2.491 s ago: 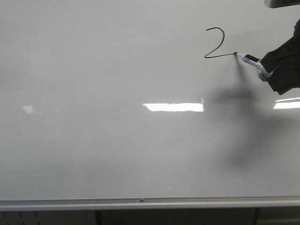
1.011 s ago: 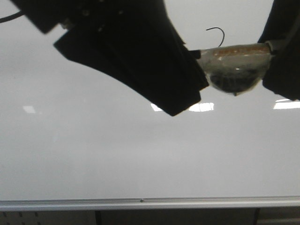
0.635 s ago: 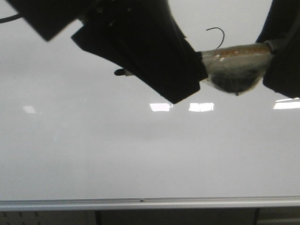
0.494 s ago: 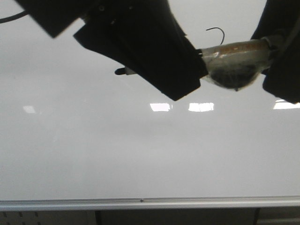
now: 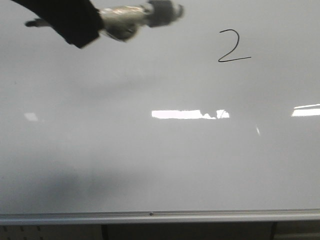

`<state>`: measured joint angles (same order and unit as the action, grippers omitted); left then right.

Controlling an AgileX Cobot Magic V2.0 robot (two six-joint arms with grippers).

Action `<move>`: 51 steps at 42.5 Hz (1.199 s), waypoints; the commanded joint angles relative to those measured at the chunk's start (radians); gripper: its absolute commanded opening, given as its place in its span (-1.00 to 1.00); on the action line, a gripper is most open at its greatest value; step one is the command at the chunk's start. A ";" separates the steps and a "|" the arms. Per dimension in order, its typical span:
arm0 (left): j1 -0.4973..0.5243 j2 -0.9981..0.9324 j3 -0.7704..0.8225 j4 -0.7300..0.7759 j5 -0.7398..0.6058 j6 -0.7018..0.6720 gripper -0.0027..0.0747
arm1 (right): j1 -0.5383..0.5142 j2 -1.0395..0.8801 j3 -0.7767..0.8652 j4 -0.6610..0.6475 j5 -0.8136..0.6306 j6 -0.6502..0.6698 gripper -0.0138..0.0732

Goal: Write number 2 on whiteboard

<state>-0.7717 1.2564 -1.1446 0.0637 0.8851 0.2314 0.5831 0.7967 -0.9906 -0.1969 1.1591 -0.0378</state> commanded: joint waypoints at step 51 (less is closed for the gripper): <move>0.715 0.221 0.372 0.030 -1.065 -0.455 -0.98 | -0.010 -0.047 -0.033 -0.040 -0.048 0.030 0.65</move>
<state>-0.0583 1.4811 -0.7455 0.1036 -0.0962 -0.2125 0.5779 0.7546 -0.9906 -0.2122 1.1656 -0.0083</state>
